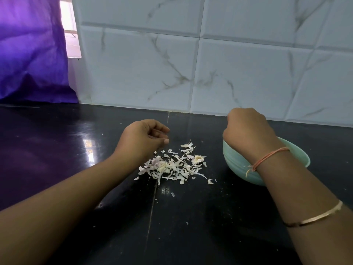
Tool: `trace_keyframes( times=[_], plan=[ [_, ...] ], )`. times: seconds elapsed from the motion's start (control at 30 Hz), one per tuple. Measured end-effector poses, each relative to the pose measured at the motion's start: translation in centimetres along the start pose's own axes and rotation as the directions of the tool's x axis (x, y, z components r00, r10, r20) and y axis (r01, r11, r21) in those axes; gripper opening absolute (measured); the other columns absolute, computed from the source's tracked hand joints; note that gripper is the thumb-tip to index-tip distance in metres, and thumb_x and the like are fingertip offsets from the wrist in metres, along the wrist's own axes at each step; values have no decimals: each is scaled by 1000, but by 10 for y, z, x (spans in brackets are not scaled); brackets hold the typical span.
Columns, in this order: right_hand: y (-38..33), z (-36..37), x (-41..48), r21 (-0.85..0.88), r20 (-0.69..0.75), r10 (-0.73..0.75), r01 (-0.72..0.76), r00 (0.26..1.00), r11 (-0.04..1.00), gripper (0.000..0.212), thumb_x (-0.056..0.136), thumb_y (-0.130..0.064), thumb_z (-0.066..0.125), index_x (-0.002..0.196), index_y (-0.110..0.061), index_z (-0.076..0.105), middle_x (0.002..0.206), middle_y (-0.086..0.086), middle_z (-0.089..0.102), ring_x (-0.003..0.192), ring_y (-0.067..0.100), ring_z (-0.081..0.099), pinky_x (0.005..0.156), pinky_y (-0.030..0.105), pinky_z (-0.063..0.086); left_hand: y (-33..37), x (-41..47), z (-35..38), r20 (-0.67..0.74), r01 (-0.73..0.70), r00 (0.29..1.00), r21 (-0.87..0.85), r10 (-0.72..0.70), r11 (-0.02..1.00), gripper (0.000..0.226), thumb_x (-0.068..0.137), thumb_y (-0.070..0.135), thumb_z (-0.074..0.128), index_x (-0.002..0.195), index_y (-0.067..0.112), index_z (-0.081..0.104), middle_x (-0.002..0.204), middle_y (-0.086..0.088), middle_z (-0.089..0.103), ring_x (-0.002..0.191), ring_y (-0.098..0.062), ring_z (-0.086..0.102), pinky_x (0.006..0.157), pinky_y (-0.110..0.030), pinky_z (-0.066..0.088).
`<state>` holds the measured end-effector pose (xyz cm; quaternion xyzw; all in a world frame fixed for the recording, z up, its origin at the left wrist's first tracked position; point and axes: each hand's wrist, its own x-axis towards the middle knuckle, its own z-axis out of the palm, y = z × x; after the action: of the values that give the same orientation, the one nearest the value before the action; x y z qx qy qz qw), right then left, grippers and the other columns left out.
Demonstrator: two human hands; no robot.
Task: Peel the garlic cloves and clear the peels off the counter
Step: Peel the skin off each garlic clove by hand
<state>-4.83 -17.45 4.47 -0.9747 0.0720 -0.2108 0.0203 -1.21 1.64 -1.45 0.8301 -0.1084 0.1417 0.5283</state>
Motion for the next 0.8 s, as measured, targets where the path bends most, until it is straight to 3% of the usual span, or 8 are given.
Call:
trace_keyframes(
  times=[0.07, 0.17, 0.33, 0.4, 0.47, 0.67, 0.73, 0.8],
  plan=[
    [-7, 4, 2, 20, -137, -105, 109, 985, 994, 10, 86, -2, 46, 78, -2, 52, 72, 6, 40, 69, 28, 44, 62, 26, 32, 0, 1, 0, -21, -3, 1000, 15, 3, 1000, 18, 77, 10, 74, 73, 26, 66, 56, 7, 63, 45, 2, 55, 57, -19, 52],
    [-25, 16, -2, 79, -187, -331, 350, 925, 933, 20, 91, -11, 44, 101, -9, 61, 95, 6, 55, 92, 29, 55, 72, 29, 39, 0, 0, -1, -45, -12, 999, 66, 15, 998, 13, 79, 18, 72, 70, 27, 67, 47, 11, 60, 40, 2, 51, 46, -10, 42],
    [-52, 44, -19, 256, 37, -659, 630, 751, 733, 26, 91, -12, 45, 109, -15, 64, 109, 7, 62, 103, 26, 56, 84, 37, 46, -3, 3, -3, -105, -18, 994, 117, 30, 993, 22, 83, 15, 67, 69, 32, 62, 61, 10, 62, 46, 4, 56, 58, -21, 46],
    [-57, 56, -21, 293, 140, -729, 676, 670, 677, 31, 88, -5, 47, 113, -15, 64, 112, 7, 61, 106, 27, 55, 85, 38, 46, -4, 3, -3, -112, -16, 993, 117, 29, 993, 22, 83, 15, 67, 69, 32, 62, 63, 10, 63, 48, 2, 57, 62, -22, 48],
    [-58, 64, -21, 300, 176, -749, 690, 639, 659, 35, 87, -3, 46, 115, -15, 64, 113, 8, 60, 107, 28, 54, 87, 40, 45, -4, 3, -3, -114, -16, 993, 126, 31, 992, 21, 82, 16, 67, 69, 32, 62, 63, 11, 63, 50, 2, 58, 60, -21, 47],
    [-45, 63, -14, 370, 156, -691, 607, 705, 703, 21, 87, -11, 51, 101, -18, 64, 99, 3, 59, 95, 19, 56, 80, 32, 44, -2, 2, -2, -106, -17, 994, 141, 32, 990, 19, 83, 18, 67, 70, 32, 62, 63, 12, 61, 50, 6, 58, 58, -16, 44],
    [-41, 63, -11, 423, 103, -641, 550, 761, 720, 14, 86, -11, 54, 95, -21, 60, 91, -1, 56, 87, 17, 55, 76, 29, 44, -1, 2, -2, -92, -24, 995, 136, 37, 990, 18, 84, 18, 66, 72, 31, 62, 65, 11, 61, 49, 6, 57, 53, -9, 42],
    [-39, 64, -8, 530, 49, -557, 451, 829, 718, 17, 86, -12, 59, 101, -18, 61, 90, -1, 59, 79, 12, 54, 75, 27, 45, 1, 1, -1, -86, -28, 996, 127, 40, 991, 15, 85, 21, 65, 73, 30, 62, 67, 8, 63, 52, 2, 59, 57, -13, 46]
  ],
)
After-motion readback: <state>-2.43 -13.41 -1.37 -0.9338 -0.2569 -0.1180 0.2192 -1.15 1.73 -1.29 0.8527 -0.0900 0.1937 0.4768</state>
